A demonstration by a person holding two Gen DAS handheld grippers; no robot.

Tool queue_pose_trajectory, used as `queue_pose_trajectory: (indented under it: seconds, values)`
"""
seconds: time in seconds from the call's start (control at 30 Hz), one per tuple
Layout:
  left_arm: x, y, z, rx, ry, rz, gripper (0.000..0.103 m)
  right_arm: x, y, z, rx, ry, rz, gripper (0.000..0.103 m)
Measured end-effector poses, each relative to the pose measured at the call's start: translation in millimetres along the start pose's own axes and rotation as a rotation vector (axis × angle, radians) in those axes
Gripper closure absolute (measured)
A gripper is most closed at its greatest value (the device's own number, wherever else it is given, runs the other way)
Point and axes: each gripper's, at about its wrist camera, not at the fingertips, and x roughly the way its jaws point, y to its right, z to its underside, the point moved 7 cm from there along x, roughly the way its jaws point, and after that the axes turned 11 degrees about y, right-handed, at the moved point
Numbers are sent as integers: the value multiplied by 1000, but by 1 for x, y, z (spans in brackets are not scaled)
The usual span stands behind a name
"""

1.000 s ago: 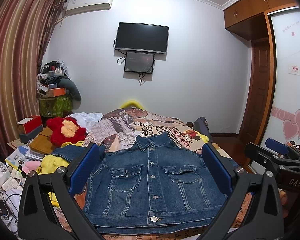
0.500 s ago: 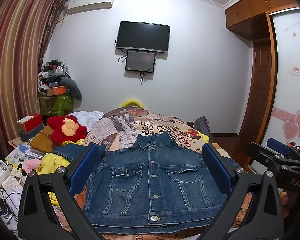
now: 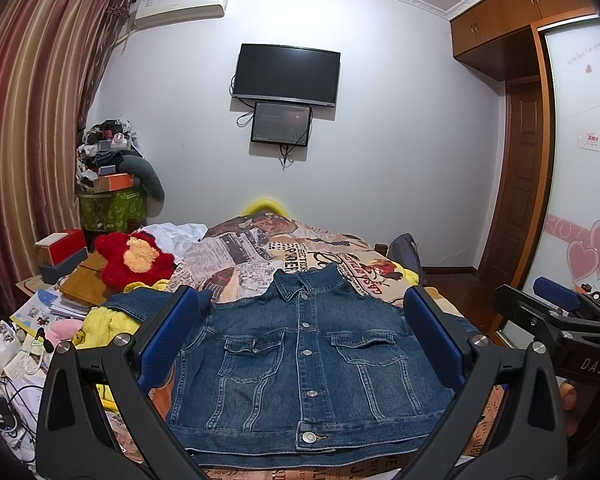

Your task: Fold large clothes

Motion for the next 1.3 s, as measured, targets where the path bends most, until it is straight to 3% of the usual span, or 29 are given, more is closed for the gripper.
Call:
queue_pose_trajectory:
  seconds: [0.53,0.8,1.1,1.3]
  values:
    - [1,-1,-1,-1,-4,-11,0,-1,1,-3,4,-4,2,0]
    - [20,-9,5,-15,-28,-38,0,14,8,-3,3,-14,11,0]
    - [73,-35,20,-1,-71,-96,0,74,18,14,-14,-69,43,0]
    - [123,-73,28,13,-100,-172,0,132,28,20,-51,-102,62,0]
